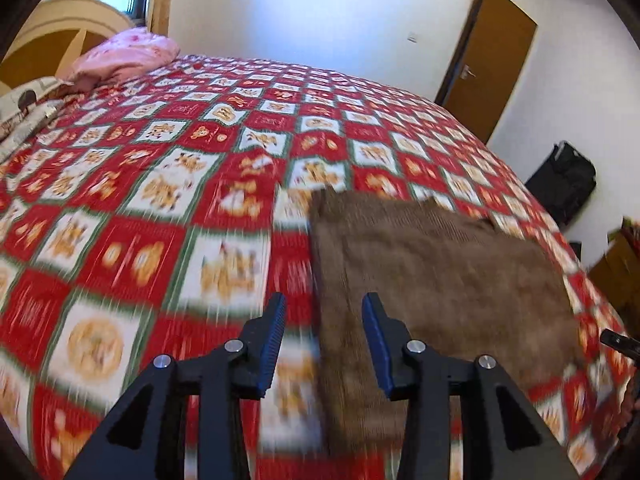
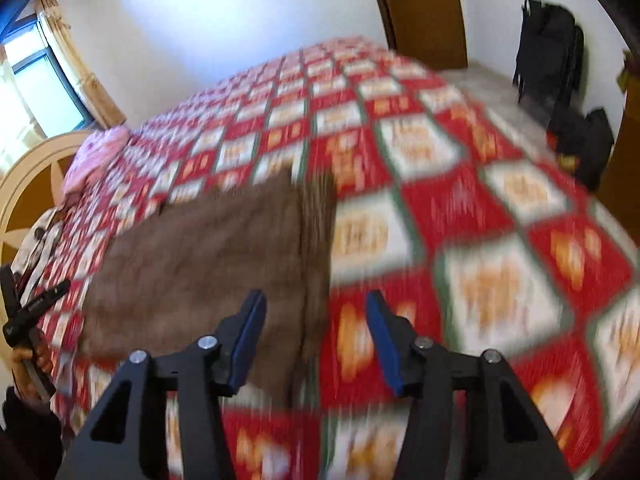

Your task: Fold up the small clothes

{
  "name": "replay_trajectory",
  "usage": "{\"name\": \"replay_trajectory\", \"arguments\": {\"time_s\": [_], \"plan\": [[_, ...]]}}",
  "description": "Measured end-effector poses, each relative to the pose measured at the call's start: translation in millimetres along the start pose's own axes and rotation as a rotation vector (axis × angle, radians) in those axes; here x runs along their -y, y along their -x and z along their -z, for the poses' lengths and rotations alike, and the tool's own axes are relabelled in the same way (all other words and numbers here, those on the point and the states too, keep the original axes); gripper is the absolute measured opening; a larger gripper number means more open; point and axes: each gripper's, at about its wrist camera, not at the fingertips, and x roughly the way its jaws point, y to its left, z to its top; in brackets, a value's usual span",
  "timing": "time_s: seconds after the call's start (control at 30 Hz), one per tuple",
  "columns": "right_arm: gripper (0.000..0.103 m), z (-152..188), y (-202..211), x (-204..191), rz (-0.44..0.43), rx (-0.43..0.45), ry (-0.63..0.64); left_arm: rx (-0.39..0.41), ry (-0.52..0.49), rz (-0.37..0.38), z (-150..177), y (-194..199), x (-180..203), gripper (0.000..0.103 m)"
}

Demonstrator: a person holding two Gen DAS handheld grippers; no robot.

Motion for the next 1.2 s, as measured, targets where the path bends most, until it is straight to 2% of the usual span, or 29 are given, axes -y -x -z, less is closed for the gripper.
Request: {"name": "replay_trajectory", "arguments": {"time_s": [0.13, 0.23, 0.4, 0.43, 0.47, 0.5, 0.6, 0.63, 0.73, 0.77, 0.8, 0.83, 0.93, 1.0, 1.1, 1.2], "plan": [[0.049, 24, -13, -15, -0.009, -0.039, 0.034, 0.019, -0.026, 0.010, 31, 17, 17, 0.041], [0.048, 23, -29, -23, -0.001, -0.077, 0.047, -0.001, -0.007, 0.028, 42, 12, 21, 0.041], [0.047, 21, -43, -26, 0.037, -0.062, 0.020, -0.019, 0.052, 0.014, 54, 7, 17, 0.041], [0.044, 23, -42, -27, 0.051, -0.056, 0.028, -0.021, 0.063, 0.023, 57, 10, 15, 0.041], [0.025, 26, -41, -29, 0.075, -0.055, 0.054, -0.024, 0.075, 0.033, 57, 11, 11, 0.041], [0.014, 25, -42, -30, 0.087, -0.065, 0.074, -0.025, 0.081, 0.036, 59, 14, 9, 0.041], [0.011, 21, -39, -28, 0.097, -0.090, 0.109, -0.009, 0.071, 0.029, 58, 22, 5, 0.041], [0.011, 17, -33, -29, 0.143, -0.082, 0.161, -0.001, 0.066, 0.031, 57, 25, 4, 0.041], [0.009, 14, -22, -28, 0.211, -0.088, 0.245, 0.009, 0.051, 0.046, 56, 30, 2, 0.041], [0.002, 14, -23, -26, 0.264, -0.103, 0.263, 0.011, 0.046, 0.048, 56, 30, 2, 0.041], [0.006, 17, -27, -22, 0.317, -0.122, 0.288, 0.012, 0.039, 0.049, 55, 30, 3, 0.041], [0.006, 21, -30, -16, 0.333, -0.141, 0.293, 0.013, 0.033, 0.047, 54, 29, 4, 0.041], [0.004, 25, -14, -7, 0.296, -0.087, 0.247, 0.018, 0.020, 0.057, 51, 27, 9, 0.041], [0.006, 23, 3, -11, 0.267, -0.005, 0.227, 0.023, 0.019, 0.064, 48, 26, 11, 0.041], [0.009, 17, 16, -27, 0.207, 0.061, 0.210, 0.017, 0.017, 0.067, 45, 19, 17, 0.041], [0.009, 8, 5, -59, 0.151, 0.083, 0.245, 0.003, 0.011, 0.065, 46, 11, 25, 0.041]]}}
